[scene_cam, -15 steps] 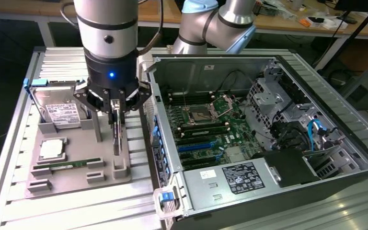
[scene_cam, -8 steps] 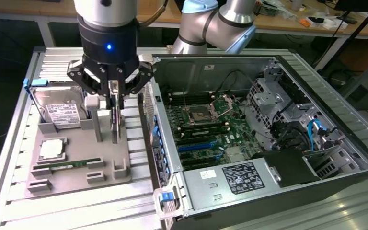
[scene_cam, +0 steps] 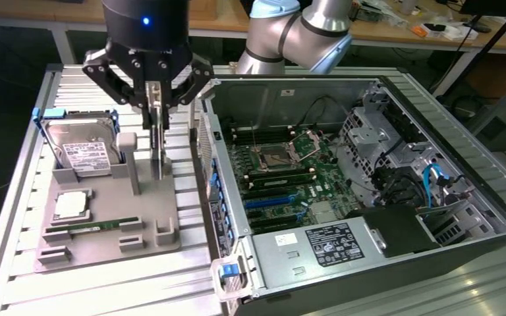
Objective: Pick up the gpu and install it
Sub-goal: 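Pick up the gpu and move the gpu toward the slot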
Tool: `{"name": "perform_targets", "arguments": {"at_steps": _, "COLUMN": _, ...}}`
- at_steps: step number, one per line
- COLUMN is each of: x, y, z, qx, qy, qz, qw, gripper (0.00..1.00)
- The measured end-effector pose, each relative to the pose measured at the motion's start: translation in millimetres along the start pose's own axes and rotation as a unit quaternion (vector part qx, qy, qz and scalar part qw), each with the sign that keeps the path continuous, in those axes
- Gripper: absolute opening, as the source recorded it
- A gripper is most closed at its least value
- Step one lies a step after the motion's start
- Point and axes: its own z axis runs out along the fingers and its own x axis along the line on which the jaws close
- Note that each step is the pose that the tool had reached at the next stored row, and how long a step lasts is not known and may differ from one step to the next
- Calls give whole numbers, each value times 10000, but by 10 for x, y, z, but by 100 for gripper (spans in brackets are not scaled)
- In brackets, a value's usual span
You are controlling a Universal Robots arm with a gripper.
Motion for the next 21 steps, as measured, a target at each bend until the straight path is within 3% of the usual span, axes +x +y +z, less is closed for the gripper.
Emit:
{"name": "perform_targets", "arguments": {"at_steps": 5, "x": 2, "y": 8, "z": -274, "qx": 1, "qy": 5, "qz": 0, "qw": 10000, "gripper": 27}}
{"name": "perform_targets", "arguments": {"at_steps": 12, "x": -1, "y": 16, "z": -567, "qx": 2, "qy": 20, "qz": 0, "qw": 10000, "gripper": 27}}
{"name": "perform_targets", "arguments": {"at_steps": 21, "x": -439, "y": 35, "z": -564, "qx": 9, "qy": 184, "qz": 5, "qw": 9998, "gripper": 27}}
